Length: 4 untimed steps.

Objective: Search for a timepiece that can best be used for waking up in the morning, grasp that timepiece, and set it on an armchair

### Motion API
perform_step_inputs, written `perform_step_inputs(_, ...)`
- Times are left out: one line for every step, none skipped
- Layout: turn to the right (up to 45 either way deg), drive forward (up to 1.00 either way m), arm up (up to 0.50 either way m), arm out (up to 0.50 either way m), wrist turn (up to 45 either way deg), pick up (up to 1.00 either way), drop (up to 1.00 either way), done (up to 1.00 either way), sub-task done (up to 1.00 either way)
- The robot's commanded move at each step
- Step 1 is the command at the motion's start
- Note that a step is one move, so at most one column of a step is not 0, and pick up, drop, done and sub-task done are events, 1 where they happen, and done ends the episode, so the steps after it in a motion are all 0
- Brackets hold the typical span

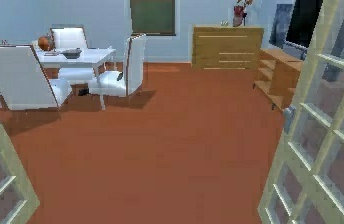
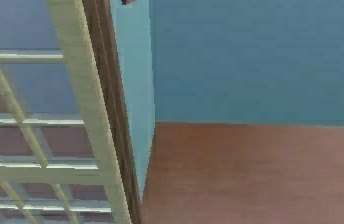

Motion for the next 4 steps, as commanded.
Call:
perform_step_inputs(0.0,1.0,0.0,0.0,0.0,0.0,0.0,0.0,0.0)
perform_step_inputs(6.0,0.0,0.0,0.0,0.0,0.0,0.0,0.0,0.0)
perform_step_inputs(0.0,0.35,0.0,0.0,0.0,0.0,0.0,0.0,0.0)
perform_step_inputs(-45.0,0.0,0.0,0.0,0.0,0.0,0.0,0.0,0.0)
